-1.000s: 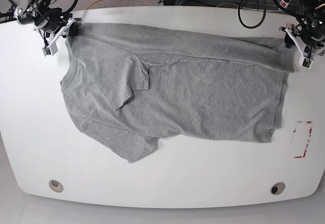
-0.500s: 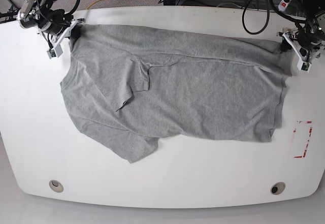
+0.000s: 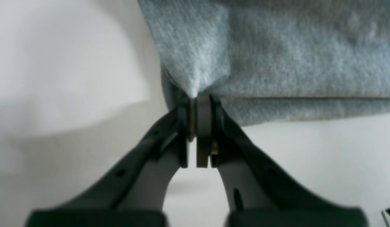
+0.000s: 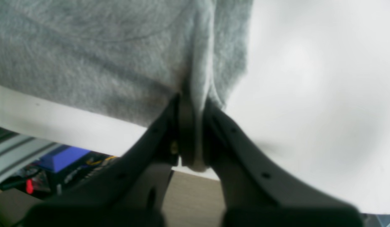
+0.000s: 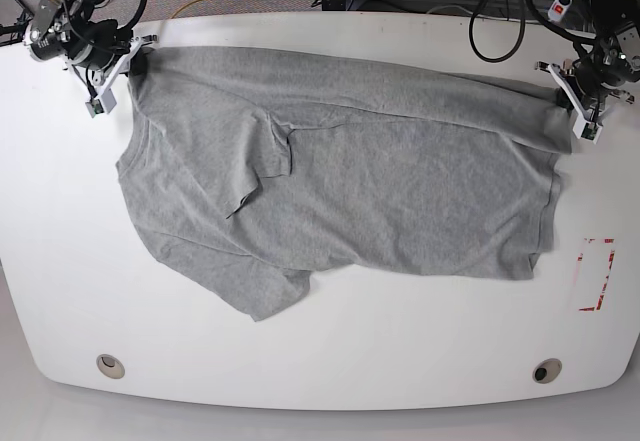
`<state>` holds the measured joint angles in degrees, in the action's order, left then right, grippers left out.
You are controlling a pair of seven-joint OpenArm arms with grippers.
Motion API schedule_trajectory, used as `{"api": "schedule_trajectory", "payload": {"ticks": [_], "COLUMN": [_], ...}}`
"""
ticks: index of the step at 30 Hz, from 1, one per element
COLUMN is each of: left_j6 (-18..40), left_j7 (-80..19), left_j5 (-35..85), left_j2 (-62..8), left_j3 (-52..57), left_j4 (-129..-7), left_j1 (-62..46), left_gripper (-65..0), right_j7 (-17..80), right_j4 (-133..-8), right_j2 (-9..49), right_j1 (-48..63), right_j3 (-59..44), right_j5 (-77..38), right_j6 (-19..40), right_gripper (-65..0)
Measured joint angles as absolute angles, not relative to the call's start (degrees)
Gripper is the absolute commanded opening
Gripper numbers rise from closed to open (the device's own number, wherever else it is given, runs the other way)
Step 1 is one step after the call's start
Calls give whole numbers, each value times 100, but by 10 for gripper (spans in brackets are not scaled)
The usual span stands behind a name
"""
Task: Fold the T-shirt properly
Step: 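Hold the shoulder corners with both grippers and pull the shirt taut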
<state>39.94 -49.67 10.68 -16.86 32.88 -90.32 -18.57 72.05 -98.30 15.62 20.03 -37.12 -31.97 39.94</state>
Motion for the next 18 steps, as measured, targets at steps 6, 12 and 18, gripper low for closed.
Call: {"api": "schedule_trajectory", "payload": {"ticks": [6, 12, 18], "left_j6": [4001, 3999, 4029], "left_j7": [-5083, -5129, -5140], "left_j5": [1048, 965, 1011], "left_j2": [-1667, -1669, -1636], "left_j3": [3426, 3441, 3669], "left_j4": [-9426, -9749, -9874], "left_j1": [-2379, -2812, -3065], "left_gripper": [-647, -647, -646], "right_j7": [7207, 7205, 7216], "right_j4": [-9837, -9859, -9861], "right_j2": [1824, 1922, 1966], "right_j1": [2132, 2231, 2307], "right_j3": [-3542, -3389, -3391], "right_j5": [-3214, -3262, -3258], "right_j6": [3992, 3992, 3992], "right_gripper": [-650, -650, -650]}}
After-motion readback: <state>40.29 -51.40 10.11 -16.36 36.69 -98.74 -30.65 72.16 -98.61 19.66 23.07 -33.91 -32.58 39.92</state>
